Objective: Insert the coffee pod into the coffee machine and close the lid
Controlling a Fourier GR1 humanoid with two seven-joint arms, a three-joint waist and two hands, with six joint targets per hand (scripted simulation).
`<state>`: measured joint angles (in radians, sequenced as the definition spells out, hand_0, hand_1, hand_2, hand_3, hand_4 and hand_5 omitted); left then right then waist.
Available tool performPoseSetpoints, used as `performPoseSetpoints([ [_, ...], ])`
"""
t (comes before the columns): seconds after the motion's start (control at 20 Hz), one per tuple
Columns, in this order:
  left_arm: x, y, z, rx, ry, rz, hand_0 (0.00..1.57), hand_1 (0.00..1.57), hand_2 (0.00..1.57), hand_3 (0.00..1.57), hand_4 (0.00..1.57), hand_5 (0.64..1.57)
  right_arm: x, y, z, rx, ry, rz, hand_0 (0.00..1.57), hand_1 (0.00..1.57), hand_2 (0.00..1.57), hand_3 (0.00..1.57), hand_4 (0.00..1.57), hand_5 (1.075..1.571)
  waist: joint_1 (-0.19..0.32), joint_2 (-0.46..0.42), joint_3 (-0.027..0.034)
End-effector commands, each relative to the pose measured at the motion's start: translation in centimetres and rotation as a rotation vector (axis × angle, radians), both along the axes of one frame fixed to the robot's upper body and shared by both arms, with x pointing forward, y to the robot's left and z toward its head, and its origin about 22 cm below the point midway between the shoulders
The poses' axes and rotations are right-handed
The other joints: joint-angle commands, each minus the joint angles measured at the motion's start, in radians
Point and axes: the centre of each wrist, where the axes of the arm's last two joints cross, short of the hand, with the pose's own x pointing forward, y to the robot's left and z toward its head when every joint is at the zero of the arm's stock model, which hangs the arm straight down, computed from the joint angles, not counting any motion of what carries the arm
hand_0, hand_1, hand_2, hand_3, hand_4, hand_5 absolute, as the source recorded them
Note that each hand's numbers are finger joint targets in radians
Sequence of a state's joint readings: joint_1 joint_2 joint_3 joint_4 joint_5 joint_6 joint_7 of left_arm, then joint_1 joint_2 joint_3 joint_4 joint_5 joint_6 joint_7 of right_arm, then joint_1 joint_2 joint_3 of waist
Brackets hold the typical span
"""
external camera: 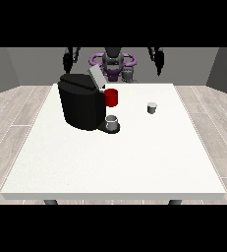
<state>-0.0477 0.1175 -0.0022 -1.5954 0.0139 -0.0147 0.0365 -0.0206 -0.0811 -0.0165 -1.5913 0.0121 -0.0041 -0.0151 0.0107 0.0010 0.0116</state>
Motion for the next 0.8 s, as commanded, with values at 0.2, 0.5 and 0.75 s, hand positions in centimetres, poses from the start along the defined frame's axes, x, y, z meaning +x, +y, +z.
performPoseSetpoints([
  [0.2, -0.2, 4.3, -1.1, 0.17, -0.055, -0.066, 0.0, 0.0, 0.0, 0.0, 0.0, 1.571, -0.9, 0.6, -2.0, 0.035, 0.051, 0.011, 0.0, 0.0, 0.0, 0.0, 0.0, 1.571, -0.03, 0.009, -0.0119],
  [0.5, 0.1, 4.8, -0.4, 0.321, -0.141, -0.211, 0.0, 0.0, 0.0, 0.0, 0.0, 1.571, 0.1, -1.2, -2.1, -0.128, -0.006, -0.174, 0.0, 0.0, 0.0, 0.0, 0.0, 1.571, -0.022, 0.046, -0.0118],
  [0.75, 1.6, 7.5, -0.5, 0.449, -0.041, -0.186, 0.0, 0.0, 0.0, 0.0, 0.0, 1.571, 0.7, 0.7, 0.0, -0.131, -0.003, -0.131, 0.0, 0.0, 0.0, 0.0, 0.0, 1.571, -0.078, 0.038, -0.0119],
])
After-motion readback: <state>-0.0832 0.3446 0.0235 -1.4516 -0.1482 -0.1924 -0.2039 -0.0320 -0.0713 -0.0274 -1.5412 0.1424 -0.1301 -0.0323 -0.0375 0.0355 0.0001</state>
